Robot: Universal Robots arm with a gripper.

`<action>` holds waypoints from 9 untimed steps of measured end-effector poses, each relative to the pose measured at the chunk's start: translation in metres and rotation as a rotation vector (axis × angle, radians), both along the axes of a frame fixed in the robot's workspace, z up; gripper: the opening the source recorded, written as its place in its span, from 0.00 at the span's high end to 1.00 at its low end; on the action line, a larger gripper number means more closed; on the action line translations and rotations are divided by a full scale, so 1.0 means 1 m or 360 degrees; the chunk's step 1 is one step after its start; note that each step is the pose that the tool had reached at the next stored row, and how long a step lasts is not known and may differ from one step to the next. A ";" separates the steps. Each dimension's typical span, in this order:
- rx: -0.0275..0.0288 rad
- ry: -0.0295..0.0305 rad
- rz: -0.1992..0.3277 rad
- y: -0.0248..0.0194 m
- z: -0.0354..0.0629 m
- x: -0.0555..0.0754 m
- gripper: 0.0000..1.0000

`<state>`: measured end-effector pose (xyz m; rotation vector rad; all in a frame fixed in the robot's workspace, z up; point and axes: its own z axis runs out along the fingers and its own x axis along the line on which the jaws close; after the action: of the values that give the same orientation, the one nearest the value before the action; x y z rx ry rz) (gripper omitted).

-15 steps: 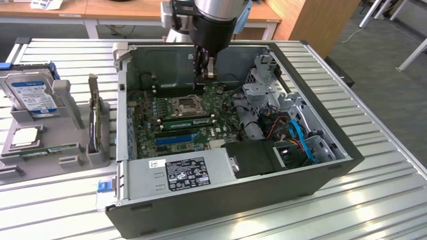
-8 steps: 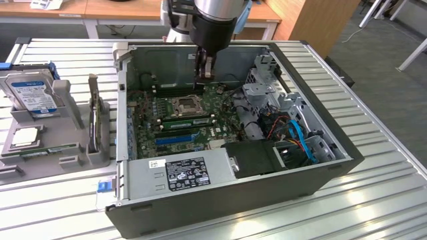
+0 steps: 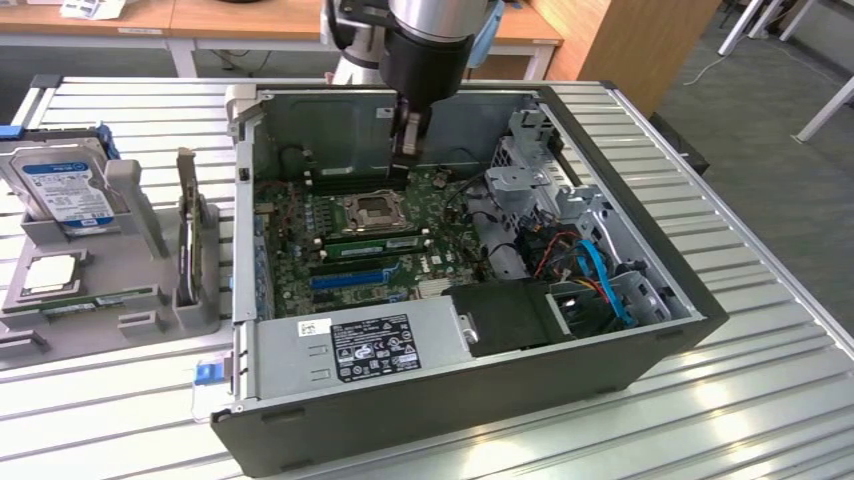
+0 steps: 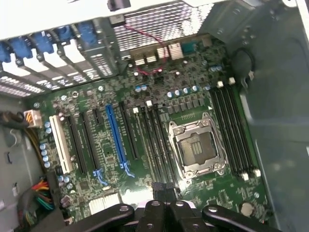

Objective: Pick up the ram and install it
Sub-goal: 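Press down the ram until it locks into place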

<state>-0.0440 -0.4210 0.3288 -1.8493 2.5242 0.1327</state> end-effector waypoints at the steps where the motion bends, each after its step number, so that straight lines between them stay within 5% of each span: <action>1: 0.00001 0.00001 -0.0023 0.0000 0.0000 0.000 0.90; 9: 0.00000 0.00001 -0.0178 0.0000 0.0000 0.000 0.90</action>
<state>-0.0442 -0.4210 0.3288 -1.7027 2.6197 0.1315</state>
